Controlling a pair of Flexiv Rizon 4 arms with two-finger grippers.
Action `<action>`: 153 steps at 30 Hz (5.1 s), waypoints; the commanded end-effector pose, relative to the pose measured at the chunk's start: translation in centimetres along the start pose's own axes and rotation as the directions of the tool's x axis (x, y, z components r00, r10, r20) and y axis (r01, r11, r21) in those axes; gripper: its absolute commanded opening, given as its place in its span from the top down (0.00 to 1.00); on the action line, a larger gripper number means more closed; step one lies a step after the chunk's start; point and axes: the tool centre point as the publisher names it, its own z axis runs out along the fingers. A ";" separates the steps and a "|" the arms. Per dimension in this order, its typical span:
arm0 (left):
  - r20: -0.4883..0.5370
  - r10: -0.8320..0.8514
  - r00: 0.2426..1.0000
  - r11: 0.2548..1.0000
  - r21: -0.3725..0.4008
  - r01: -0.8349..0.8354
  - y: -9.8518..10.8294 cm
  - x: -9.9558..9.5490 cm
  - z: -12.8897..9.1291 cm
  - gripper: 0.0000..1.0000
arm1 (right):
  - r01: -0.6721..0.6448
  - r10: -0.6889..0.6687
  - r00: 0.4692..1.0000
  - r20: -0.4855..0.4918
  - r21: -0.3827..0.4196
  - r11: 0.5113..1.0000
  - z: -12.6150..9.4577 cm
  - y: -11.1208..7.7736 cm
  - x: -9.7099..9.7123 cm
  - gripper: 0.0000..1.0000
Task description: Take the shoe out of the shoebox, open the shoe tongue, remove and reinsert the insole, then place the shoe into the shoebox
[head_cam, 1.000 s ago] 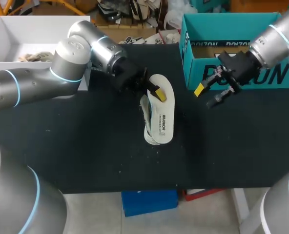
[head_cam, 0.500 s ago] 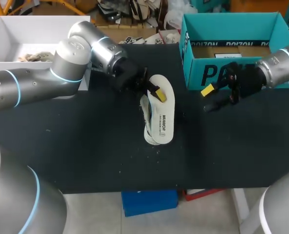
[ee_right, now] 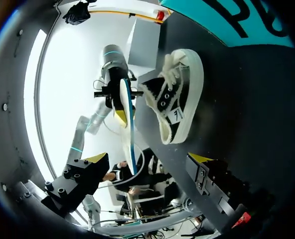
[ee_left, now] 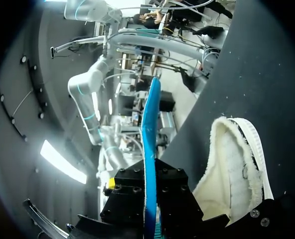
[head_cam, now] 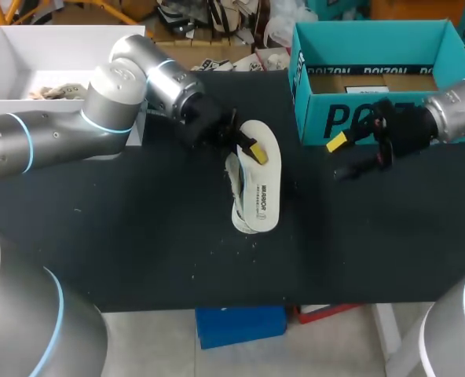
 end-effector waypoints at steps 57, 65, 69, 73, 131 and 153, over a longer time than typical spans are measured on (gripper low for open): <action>0.012 0.004 1.000 1.000 0.011 -0.004 0.0 0.6 0.0 1.00 | 0.014 -0.050 0.987 -0.150 -0.231 0.973 7.6 -0.3 1.7 0.26; 0.016 0.005 1.000 1.000 0.017 -0.006 0.1 0.8 0.1 1.00 | 0.018 -0.068 0.977 -0.203 -0.237 0.971 9.4 0.0 1.3 0.31; 0.017 0.004 1.000 1.000 0.018 -0.004 0.1 0.9 0.1 1.00 | 0.018 -0.073 0.972 -0.224 -0.237 0.971 10.2 0.2 1.2 0.34; 0.018 0.004 1.000 1.000 0.020 -0.005 0.2 0.9 0.1 1.00 | 0.021 -0.077 0.969 -0.234 -0.234 0.972 10.7 0.5 1.3 0.35; 0.137 -0.090 0.986 0.905 -0.402 0.139 -4.4 0.5 -1.3 0.00 | 0.021 -0.066 0.975 -0.211 -0.212 0.977 11.3 1.0 1.4 1.00; 0.077 -0.068 0.995 0.856 -0.507 0.098 -4.1 -3.1 -2.6 0.00 | 0.038 -0.082 0.974 -0.211 -0.206 0.978 11.8 1.0 1.7 1.00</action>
